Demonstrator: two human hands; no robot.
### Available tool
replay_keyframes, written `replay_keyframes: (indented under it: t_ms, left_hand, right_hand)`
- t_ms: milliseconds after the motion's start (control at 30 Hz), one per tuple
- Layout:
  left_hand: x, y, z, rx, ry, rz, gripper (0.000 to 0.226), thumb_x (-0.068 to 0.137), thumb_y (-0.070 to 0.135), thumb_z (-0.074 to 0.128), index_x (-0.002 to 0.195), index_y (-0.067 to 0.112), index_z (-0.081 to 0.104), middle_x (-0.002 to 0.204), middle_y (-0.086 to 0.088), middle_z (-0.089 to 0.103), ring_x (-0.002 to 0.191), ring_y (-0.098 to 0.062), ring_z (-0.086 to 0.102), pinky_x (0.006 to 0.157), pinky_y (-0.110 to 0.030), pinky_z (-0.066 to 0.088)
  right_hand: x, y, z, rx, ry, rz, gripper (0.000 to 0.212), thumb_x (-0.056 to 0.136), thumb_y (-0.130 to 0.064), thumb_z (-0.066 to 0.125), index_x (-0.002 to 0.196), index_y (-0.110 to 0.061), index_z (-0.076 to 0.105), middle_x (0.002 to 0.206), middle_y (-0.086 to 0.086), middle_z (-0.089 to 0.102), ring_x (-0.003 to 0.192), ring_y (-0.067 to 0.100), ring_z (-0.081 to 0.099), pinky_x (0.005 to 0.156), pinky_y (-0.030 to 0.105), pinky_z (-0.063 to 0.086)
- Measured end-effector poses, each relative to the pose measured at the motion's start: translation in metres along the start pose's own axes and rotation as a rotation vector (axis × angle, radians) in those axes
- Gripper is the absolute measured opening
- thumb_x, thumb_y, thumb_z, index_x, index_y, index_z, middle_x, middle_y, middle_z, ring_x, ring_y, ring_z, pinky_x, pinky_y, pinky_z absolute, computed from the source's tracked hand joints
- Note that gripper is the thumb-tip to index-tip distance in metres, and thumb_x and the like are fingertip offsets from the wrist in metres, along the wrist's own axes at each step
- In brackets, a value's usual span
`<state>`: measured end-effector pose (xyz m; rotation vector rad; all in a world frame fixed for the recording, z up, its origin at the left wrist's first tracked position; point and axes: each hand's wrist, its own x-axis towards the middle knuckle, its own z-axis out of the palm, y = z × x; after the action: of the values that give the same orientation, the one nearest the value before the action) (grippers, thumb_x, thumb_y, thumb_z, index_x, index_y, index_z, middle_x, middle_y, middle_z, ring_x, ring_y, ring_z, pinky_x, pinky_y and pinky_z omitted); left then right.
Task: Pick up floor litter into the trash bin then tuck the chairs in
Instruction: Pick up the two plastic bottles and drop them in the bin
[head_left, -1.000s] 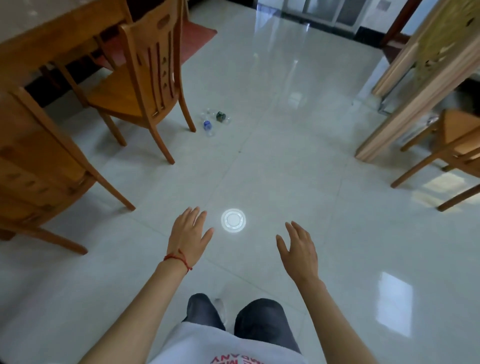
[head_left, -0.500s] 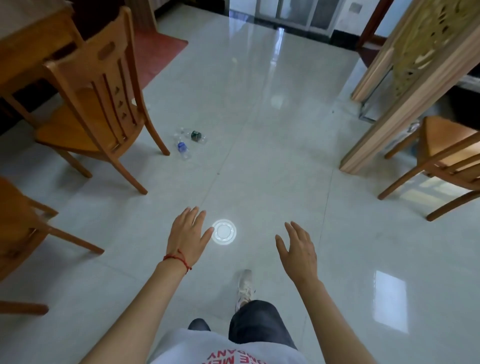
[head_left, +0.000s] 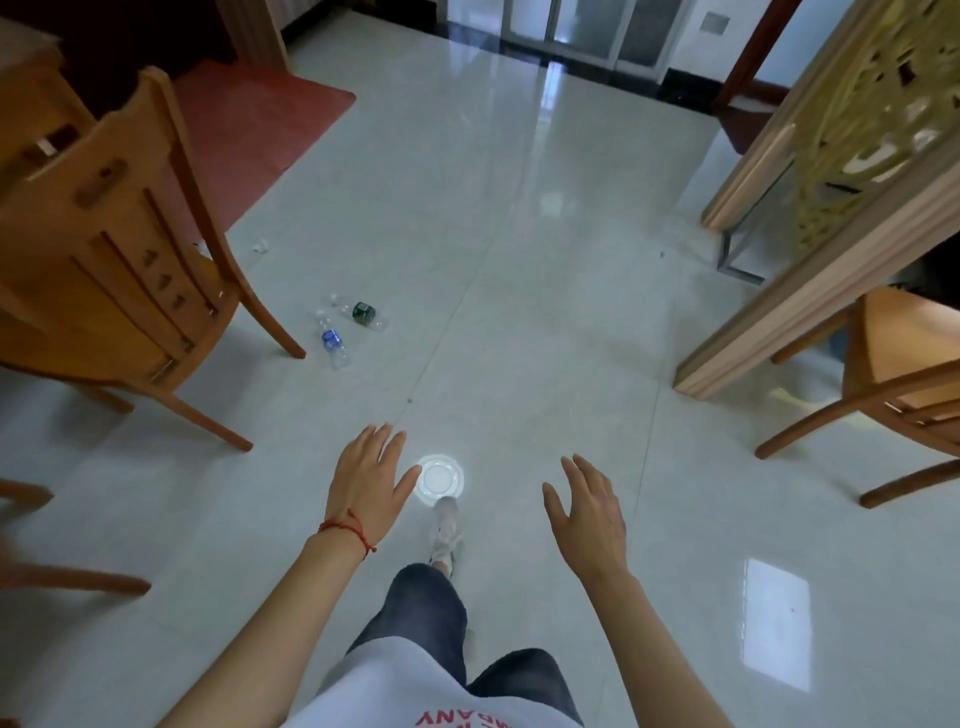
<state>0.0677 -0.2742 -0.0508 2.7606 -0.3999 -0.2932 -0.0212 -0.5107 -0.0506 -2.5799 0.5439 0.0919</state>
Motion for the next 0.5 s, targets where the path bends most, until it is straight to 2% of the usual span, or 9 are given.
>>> replay_keyframes:
  t_ms: [167, 300, 400, 500]
  left_hand:
    - [0.107, -0.004, -0.006, 0.001, -0.026, 0.012, 0.056, 0.093, 0.038, 0.041, 0.140, 0.008, 0.033, 0.149, -0.012, 0.030, 0.139, -0.028, 0.020, 0.113, -0.035, 0.016]
    - [0.184, -0.002, -0.025, -0.011, -0.037, 0.001, 0.054, 0.093, 0.037, 0.045, 0.137, 0.005, 0.038, 0.145, -0.016, 0.035, 0.137, -0.031, 0.026, 0.111, -0.038, 0.019]
    - [0.232, -0.002, -0.039, -0.012, -0.021, 0.009, 0.061, 0.089, 0.045, 0.037, 0.131, 0.002, 0.046, 0.138, -0.021, 0.043, 0.131, -0.037, 0.036, 0.107, -0.043, 0.027]
    - [0.266, -0.001, -0.047, 0.005, -0.038, -0.015, 0.058, 0.089, 0.041, 0.042, 0.131, 0.002, 0.045, 0.139, -0.020, 0.043, 0.131, -0.036, 0.035, 0.107, -0.043, 0.026]
  right_hand:
    - [0.102, -0.013, -0.002, 0.006, 0.003, 0.020, 0.047, 0.094, -0.032, 0.049, 0.136, -0.011, 0.043, 0.144, 0.008, 0.041, 0.134, 0.023, 0.034, 0.105, 0.036, 0.032]
    - [0.175, -0.028, -0.012, 0.013, 0.009, 0.014, 0.047, 0.094, -0.031, 0.048, 0.136, -0.010, 0.042, 0.145, 0.009, 0.040, 0.134, 0.023, 0.034, 0.105, 0.035, 0.032]
    - [0.220, -0.039, -0.020, 0.013, 0.026, 0.012, 0.047, 0.094, -0.030, 0.050, 0.135, -0.009, 0.043, 0.144, 0.011, 0.041, 0.133, 0.025, 0.035, 0.105, 0.035, 0.032]
    - [0.258, -0.048, -0.026, 0.014, 0.030, -0.001, 0.047, 0.093, -0.029, 0.051, 0.134, -0.008, 0.045, 0.143, 0.011, 0.042, 0.133, 0.026, 0.036, 0.105, 0.036, 0.032]
